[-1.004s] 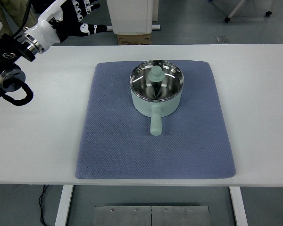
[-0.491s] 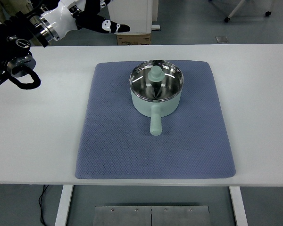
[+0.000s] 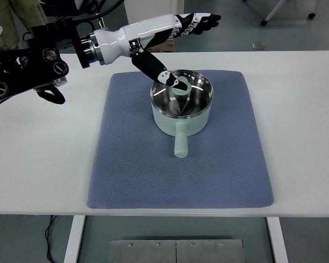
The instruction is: Rotate green pot handle
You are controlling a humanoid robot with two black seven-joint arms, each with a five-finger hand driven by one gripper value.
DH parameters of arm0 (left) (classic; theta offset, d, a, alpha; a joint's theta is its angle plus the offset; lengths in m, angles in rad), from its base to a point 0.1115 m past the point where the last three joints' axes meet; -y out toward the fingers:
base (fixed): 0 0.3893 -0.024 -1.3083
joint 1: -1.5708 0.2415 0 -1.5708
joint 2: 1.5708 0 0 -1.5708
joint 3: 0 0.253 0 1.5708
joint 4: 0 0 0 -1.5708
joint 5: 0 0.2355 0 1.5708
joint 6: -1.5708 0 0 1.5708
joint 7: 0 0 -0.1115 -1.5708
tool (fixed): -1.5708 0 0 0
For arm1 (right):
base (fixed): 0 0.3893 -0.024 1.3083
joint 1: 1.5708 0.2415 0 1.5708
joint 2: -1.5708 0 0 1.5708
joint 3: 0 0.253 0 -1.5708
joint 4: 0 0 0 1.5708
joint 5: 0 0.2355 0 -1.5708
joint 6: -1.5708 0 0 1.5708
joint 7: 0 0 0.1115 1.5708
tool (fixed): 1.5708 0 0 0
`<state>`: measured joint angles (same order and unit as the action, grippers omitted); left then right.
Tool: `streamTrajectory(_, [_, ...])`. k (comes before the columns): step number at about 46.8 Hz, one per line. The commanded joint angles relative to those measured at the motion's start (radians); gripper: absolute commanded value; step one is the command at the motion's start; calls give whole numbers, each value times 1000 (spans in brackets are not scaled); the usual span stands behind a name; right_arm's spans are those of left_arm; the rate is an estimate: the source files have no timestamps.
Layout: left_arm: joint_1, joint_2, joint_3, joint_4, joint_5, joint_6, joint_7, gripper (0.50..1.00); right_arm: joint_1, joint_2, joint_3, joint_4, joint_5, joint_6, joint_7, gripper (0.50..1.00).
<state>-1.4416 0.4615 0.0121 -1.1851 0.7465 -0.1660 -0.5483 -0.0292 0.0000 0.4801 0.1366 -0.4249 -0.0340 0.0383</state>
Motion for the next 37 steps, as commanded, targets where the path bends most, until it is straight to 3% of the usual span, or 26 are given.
streamTrajectory(1, [1, -17, 0, -13, 91, -6, 13, 1000, 0, 0, 0, 0, 0, 0, 0, 1000])
streamTrajectory(18, [3, -66, 12, -51, 339, -32, 13, 1000, 0, 0, 0, 0, 0, 0, 0, 1000])
streamTrajectory(37, [-106, -112, 213, -54, 427, -99, 4, 1000, 0, 0, 0, 0, 0, 0, 0, 1000])
